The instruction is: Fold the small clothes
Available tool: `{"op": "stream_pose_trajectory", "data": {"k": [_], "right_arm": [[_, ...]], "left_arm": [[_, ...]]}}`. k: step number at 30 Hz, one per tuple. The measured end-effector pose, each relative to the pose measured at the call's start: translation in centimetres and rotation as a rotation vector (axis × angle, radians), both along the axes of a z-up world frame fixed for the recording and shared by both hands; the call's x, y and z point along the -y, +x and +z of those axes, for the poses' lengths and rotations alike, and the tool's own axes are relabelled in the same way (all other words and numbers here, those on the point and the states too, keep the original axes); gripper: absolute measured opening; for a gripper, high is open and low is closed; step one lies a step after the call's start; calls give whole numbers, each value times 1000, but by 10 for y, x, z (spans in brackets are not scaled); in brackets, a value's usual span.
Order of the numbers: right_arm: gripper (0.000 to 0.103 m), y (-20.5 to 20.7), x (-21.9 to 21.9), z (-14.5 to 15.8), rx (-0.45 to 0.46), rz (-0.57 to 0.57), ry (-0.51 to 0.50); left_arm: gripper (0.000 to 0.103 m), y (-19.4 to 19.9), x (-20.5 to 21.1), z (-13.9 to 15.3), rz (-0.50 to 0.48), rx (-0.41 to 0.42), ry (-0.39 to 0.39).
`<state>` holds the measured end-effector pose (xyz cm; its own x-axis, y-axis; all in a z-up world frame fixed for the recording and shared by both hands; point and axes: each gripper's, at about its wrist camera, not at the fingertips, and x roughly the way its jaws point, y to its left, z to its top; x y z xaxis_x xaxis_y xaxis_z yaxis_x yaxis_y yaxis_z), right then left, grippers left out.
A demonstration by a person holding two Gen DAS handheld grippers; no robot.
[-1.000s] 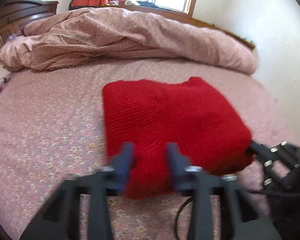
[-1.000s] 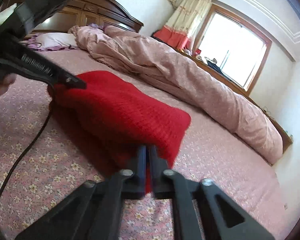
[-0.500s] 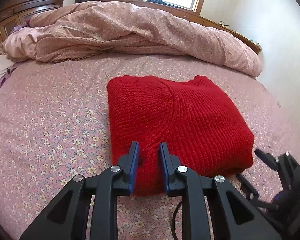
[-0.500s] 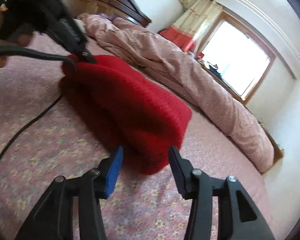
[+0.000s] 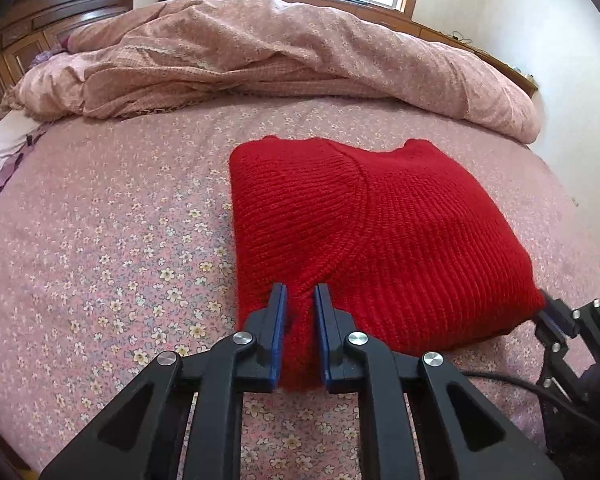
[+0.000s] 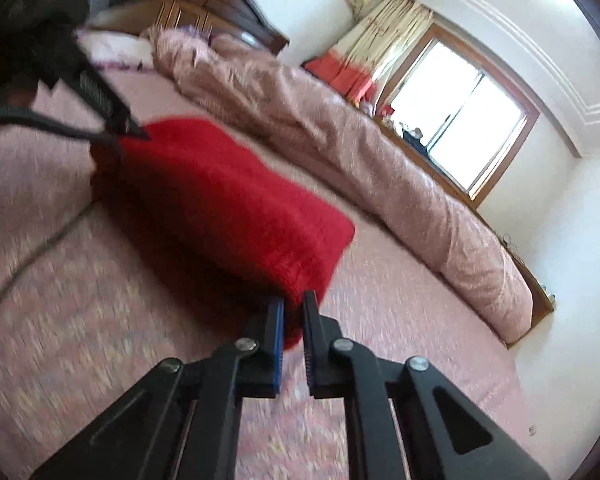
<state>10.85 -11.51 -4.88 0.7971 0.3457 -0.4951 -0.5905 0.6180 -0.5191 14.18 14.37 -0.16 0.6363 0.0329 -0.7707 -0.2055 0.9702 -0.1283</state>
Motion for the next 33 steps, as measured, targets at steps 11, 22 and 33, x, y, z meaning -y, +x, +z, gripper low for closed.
{"op": "stream_pose_trajectory", "data": {"k": [11, 22, 33], "right_arm": [[4, -4, 22, 3, -94, 47, 74], [4, 61, 25, 52, -340, 105, 541], [4, 92, -8, 9, -432, 59, 397]], "left_arm": [[9, -10, 3, 19, -29, 82, -20], [12, 20, 10, 51, -102, 237, -51], [14, 47, 2, -19, -87, 49, 16]]}}
